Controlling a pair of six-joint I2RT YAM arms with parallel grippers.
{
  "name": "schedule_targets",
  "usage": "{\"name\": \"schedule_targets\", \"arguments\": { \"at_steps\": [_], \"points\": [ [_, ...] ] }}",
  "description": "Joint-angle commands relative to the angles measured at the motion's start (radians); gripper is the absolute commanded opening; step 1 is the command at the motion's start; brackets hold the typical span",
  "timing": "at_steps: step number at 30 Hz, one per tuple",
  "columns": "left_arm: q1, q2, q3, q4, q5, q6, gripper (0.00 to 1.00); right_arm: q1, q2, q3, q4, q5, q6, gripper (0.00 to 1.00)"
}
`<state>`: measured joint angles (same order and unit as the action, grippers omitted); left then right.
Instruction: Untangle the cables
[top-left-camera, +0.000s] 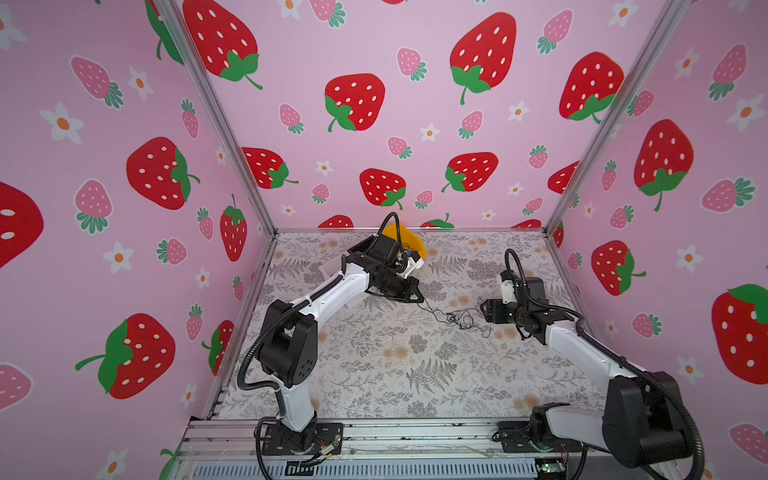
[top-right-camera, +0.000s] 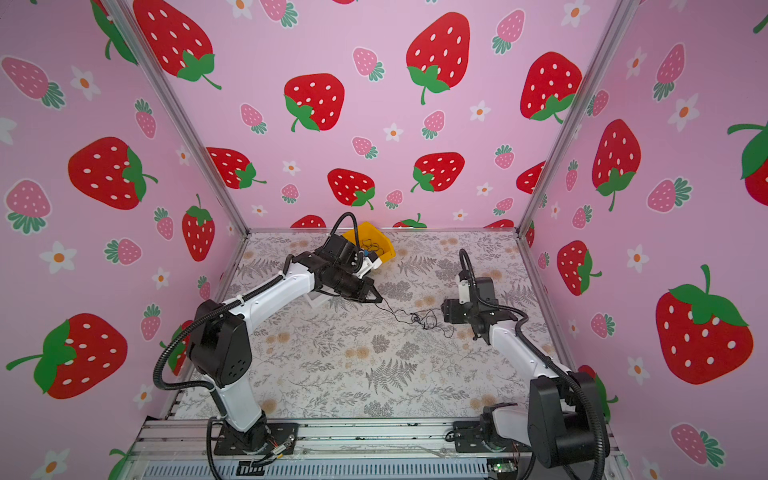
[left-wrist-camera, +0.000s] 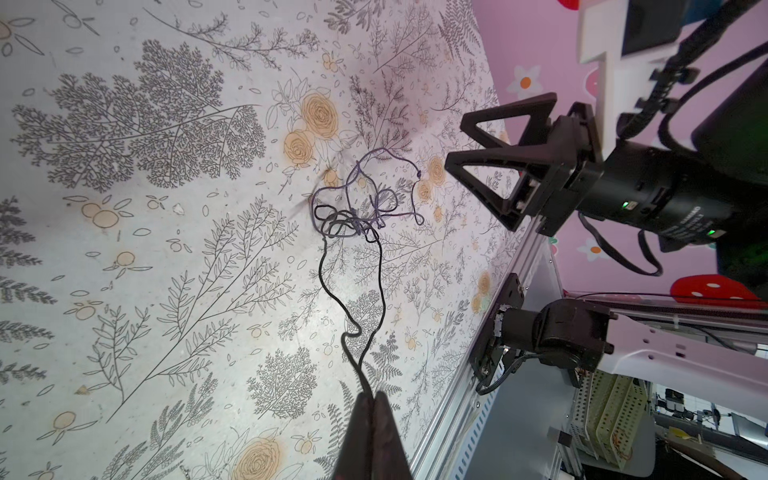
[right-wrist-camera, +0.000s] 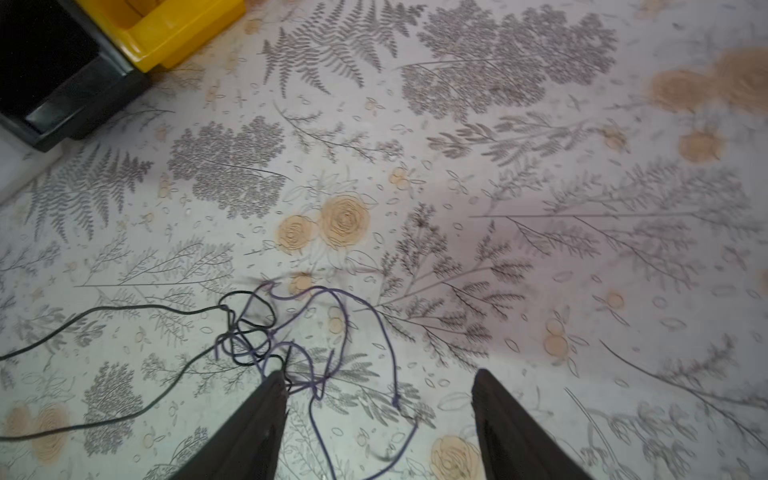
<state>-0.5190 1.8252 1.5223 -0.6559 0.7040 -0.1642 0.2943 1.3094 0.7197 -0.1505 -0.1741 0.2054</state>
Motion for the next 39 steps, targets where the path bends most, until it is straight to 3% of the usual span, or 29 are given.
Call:
{"name": "schedule_targets", "arguments": {
  "at_steps": [1, 6, 10, 15, 19, 25, 28, 32, 39],
  "points": [
    [-0.003, -0.027, 0.052, -0.038, 0.021, 0.041, 0.0, 0.047, 0.115, 0.047, -0.016, -0.037, -0.077, 0.73],
    [-0.003, -0.04, 0.082, -0.074, 0.026, 0.083, 0.0, 0.068, 0.259, 0.083, -0.01, -0.05, -0.071, 0.74],
    [0.008, -0.022, 0.099, -0.129, -0.021, 0.118, 0.0, 0.075, 0.296, 0.091, 0.015, -0.061, -0.067, 0.75],
    [0.035, 0.002, 0.094, -0.142, -0.005, 0.13, 0.0, 0.086, 0.328, 0.11, 0.022, -0.072, -0.078, 0.73],
    [0.04, 0.024, 0.112, -0.194, -0.06, 0.151, 0.13, 0.095, 0.31, 0.14, 0.012, -0.072, -0.082, 0.74],
    [0.043, -0.01, 0.081, -0.205, -0.174, 0.165, 0.41, 0.102, 0.259, 0.158, -0.042, -0.058, -0.103, 0.75],
    [0.021, -0.032, 0.071, -0.194, -0.194, 0.181, 0.46, 0.103, 0.253, 0.15, -0.056, -0.058, -0.095, 0.75],
    [-0.075, -0.026, 0.064, -0.165, -0.258, 0.214, 0.53, 0.103, 0.242, 0.139, -0.049, -0.055, -0.074, 0.75],
    [-0.223, 0.173, 0.164, -0.184, -0.28, 0.247, 0.57, 0.056, 0.248, 0.165, -0.062, -0.09, -0.019, 0.74]
  ]
}}
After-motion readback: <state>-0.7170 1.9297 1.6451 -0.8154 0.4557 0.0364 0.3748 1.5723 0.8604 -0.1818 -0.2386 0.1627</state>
